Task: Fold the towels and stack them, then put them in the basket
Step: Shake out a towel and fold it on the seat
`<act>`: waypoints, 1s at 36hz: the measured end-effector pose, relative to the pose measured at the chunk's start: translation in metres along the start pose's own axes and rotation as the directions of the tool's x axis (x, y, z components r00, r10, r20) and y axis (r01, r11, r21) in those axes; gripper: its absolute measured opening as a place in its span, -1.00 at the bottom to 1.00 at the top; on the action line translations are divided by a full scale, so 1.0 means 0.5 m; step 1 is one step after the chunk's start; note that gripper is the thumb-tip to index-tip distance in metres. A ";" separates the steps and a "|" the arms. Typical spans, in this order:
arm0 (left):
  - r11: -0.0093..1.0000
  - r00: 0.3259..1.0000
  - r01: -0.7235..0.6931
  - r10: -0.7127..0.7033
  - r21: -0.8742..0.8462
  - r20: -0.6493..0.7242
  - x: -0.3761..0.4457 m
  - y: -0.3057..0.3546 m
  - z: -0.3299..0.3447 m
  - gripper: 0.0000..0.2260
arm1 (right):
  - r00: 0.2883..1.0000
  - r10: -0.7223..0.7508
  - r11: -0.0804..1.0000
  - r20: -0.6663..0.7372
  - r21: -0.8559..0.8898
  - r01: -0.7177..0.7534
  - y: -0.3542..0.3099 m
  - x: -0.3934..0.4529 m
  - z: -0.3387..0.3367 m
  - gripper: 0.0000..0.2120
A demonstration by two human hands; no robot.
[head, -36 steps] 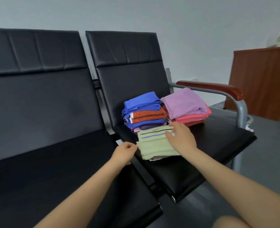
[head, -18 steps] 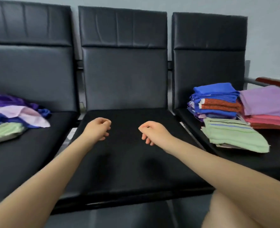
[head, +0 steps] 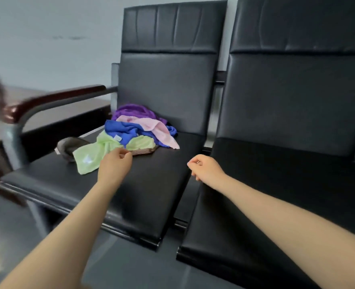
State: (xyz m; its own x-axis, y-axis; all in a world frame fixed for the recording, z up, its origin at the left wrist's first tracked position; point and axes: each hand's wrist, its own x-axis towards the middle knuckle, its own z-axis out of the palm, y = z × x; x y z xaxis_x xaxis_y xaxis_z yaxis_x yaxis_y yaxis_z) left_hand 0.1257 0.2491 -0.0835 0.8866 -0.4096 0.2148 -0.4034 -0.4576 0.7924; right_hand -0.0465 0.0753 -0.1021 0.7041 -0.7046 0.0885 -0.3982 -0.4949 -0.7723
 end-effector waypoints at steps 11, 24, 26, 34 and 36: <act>0.991 0.980 -0.015 0.041 0.136 -0.196 0.071 -0.098 0.013 -0.70 | 0.996 -0.079 0.989 -0.029 -0.126 0.075 -0.139 0.189 0.090 -0.69; 0.977 0.959 -0.174 0.197 0.126 -0.204 0.236 -0.118 0.059 -0.49 | 0.978 -0.165 0.969 -0.125 -0.207 0.137 -0.204 0.408 0.146 -0.72; 0.971 0.962 -0.172 0.202 0.165 -0.183 0.245 -0.130 0.072 -0.47 | 0.989 -0.120 0.974 -0.081 -0.200 0.102 -0.203 0.430 0.157 -0.79; 0.961 0.965 -0.120 0.172 0.248 -0.196 0.258 -0.145 0.090 -0.66 | 0.999 0.046 0.999 -0.003 -0.013 -0.046 -0.177 0.475 0.231 -0.53; 0.964 0.966 -0.116 0.166 0.241 -0.197 0.258 -0.148 0.091 -0.68 | 0.999 0.024 0.994 -0.037 0.106 -0.020 -0.175 0.472 0.240 -0.59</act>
State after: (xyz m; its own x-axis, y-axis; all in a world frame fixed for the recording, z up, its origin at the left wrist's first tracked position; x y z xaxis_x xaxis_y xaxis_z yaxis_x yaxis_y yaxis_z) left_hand 0.2599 0.1943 -0.1400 0.8344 -0.3163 0.4514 -0.5463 -0.5832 0.6012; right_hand 0.2251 0.0134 -0.0892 0.6721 -0.7347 0.0926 -0.3477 -0.4236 -0.8365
